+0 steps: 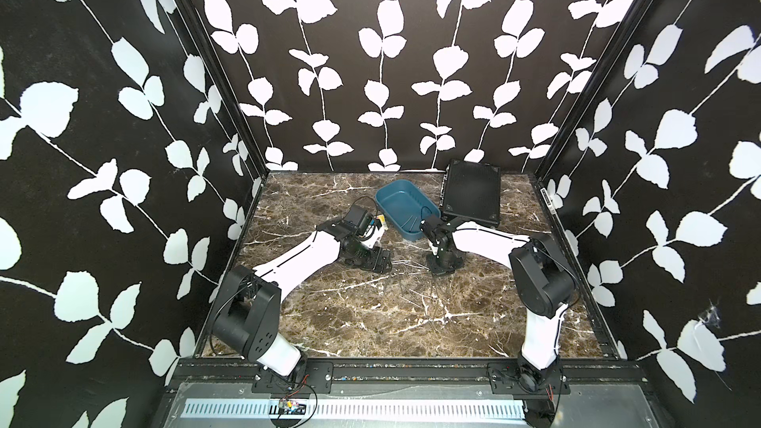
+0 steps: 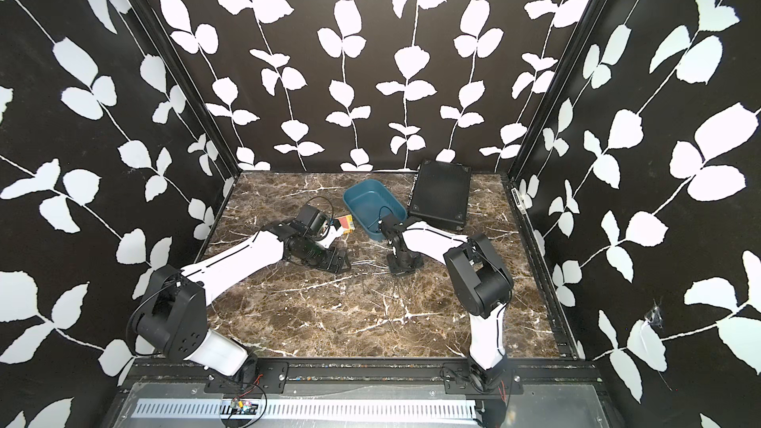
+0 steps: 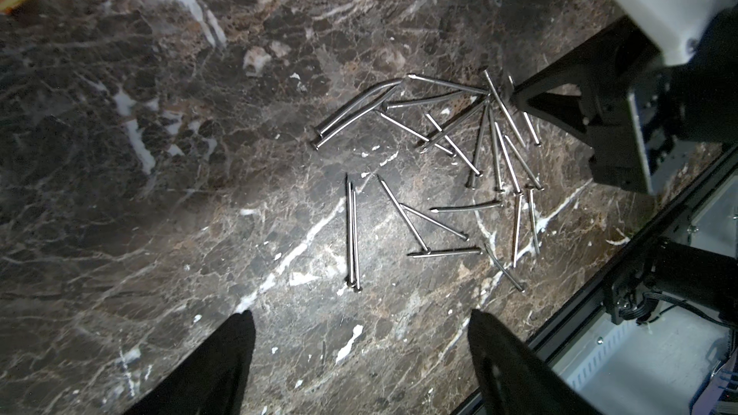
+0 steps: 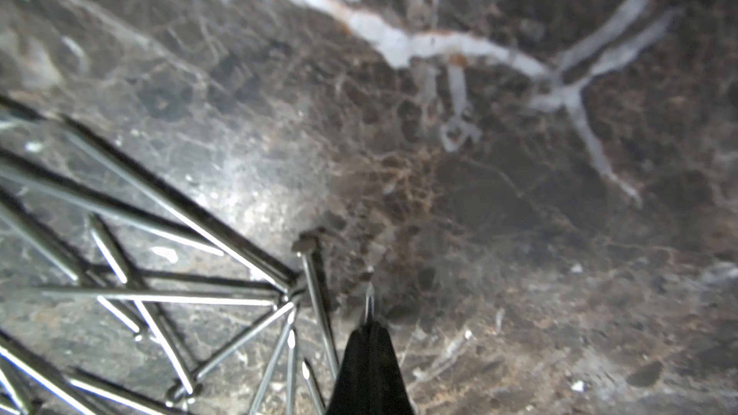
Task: Put the nails on the desktop into the storage box
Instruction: Pick up the nail from the center of the board, then place the nail in the storage box.
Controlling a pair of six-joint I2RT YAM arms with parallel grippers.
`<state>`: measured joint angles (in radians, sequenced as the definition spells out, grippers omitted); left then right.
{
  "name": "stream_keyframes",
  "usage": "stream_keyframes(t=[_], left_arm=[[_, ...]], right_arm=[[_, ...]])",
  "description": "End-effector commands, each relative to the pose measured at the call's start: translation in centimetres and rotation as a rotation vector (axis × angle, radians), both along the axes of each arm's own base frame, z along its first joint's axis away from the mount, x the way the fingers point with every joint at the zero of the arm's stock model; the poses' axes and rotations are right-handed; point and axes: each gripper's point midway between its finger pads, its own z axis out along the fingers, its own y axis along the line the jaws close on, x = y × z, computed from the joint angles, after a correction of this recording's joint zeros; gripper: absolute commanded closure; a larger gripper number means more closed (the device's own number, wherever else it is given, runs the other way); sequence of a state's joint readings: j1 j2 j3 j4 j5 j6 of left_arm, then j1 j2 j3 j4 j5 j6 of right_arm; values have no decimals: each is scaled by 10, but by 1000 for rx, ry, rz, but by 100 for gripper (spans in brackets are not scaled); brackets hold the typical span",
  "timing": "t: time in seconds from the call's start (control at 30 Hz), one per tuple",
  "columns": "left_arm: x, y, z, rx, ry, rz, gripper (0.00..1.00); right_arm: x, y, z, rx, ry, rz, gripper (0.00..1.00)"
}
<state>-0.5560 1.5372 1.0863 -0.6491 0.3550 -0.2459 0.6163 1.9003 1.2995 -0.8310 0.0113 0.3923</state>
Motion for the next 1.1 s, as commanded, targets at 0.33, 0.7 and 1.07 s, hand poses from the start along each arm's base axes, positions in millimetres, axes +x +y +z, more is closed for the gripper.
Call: stream_keyframes(t=[0.33,0.7,1.07], left_arm=[[31,-16,35,-111,-97,63,14],[19,10,43,-96,-107,107,14],[0,41,42,-63,-107,150,13]], right_arm=[[68,36,154,523,-175,-359,100],[174,81,135,702,-232,-669,100],[199,75,59,616,-193,-821,100]])
